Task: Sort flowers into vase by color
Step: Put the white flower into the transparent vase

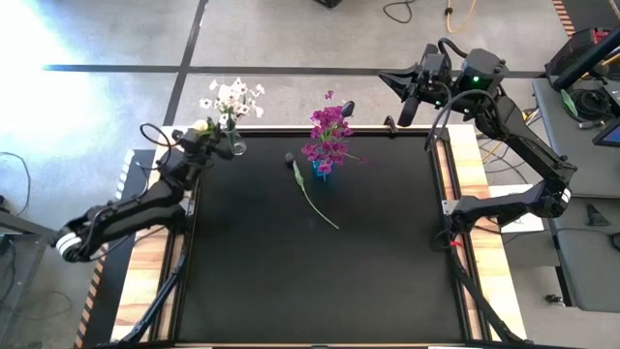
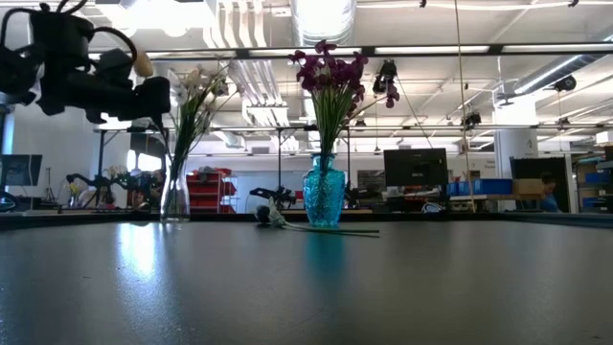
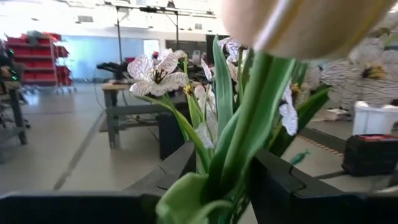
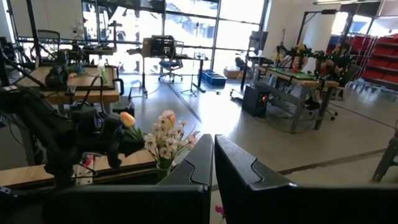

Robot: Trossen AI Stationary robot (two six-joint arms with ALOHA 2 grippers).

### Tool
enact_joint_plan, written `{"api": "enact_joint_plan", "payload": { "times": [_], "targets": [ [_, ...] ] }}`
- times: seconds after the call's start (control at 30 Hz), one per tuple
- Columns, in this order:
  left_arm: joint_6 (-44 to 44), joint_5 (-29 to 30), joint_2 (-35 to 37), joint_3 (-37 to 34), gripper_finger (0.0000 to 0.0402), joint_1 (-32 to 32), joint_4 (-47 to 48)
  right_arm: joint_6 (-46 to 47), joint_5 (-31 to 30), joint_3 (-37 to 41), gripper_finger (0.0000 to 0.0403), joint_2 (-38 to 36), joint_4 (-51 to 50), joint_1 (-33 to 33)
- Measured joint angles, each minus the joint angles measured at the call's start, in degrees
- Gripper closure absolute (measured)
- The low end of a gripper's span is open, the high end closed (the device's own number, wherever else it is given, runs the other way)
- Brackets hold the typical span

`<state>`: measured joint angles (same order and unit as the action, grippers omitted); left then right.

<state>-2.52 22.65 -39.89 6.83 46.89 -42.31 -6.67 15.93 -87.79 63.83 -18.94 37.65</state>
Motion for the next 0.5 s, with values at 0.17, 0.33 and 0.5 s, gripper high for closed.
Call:
{"api": "enact_joint_plan", "payload": {
  "times": [0.17, 0.33, 0.5],
  "targets": [
    [0.71, -2.76, 6.91, 5.39, 0.0288, 0.00, 19.16, 0.01, 0.09, 0.00, 0.0394, 0.00, -0.07, 0.00],
    [0.04, -4.41, 9.46, 16.74, 0.0288, 0.00, 43.96, -0.22, 0.10, 0.00, 0.0394, 0.00, -0.48, 0.00],
    [-0.16, -5.54, 9.98, 24.40, 0.0288, 0.02, 60.11, -0.50, 0.10, 0.00, 0.0394, 0.00, -0.50, -0.02]
  ]
}}
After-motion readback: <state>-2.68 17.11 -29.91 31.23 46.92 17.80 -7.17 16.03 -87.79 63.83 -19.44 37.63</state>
